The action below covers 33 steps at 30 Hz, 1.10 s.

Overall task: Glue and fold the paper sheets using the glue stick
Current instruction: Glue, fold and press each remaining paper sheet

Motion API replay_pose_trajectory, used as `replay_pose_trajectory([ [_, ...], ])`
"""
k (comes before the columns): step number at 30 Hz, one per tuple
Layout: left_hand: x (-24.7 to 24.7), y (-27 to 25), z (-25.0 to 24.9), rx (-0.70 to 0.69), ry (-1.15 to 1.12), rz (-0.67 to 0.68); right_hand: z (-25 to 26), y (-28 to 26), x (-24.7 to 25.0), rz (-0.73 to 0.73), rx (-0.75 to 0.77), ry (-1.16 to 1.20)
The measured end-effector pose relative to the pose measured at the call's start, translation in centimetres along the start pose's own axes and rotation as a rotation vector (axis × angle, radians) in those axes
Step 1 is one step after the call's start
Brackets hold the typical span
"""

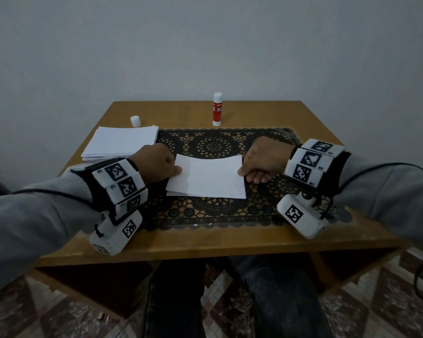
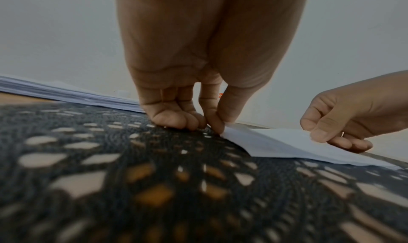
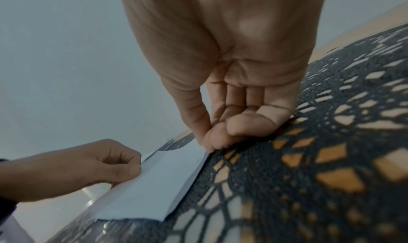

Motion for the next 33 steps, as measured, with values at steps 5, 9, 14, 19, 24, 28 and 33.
replay_pose_trajectory([
  [5, -0.3, -0.2, -0.6, -0.008, 0.082, 0.002, 0.2, 0.0, -0.3, -0.030, 0.010, -0.070],
  [9, -0.4, -0.3, -0.7, -0.014, 0.108, 0.000, 0.3, 0.0, -0.5, -0.044, 0.010, -0.097],
  [14, -0.5, -0.7, -0.9, -0.014, 0.112, -0.001, 0.2, 0.0, -0.9, -0.118, 0.040, -0.139],
  [19, -0.3, -1.7, -0.1, -0.146, 0.198, 0.178, 1.4, -0.8, -1.9, -0.292, 0.216, -0.575],
  [24, 0.1, -2.1, -0.3, -0.144, 0.290, 0.247, 3.5, -2.1, -4.1, -0.250, 0.361, -0.820],
  [28, 0.0, -2.1, -0.2, -0.146, 0.266, 0.237, 5.4, -2.6, -6.0, -0.154, 0.370, -0.908],
  [33, -0.2, -2.2, 0.0, -0.154, 0.261, 0.213, 4.1, -2.1, -5.0, -0.102, 0.267, -0.890],
])
Point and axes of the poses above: each hand's wrist, its own y-axis towards the middle knuckle, its own x-axis out of the back of the hand, z = x × y, the point moved 1 cm from there along y, towards the middle knuckle, and after that the axes turned 8 degrees about -y, right-handed, at the moved point
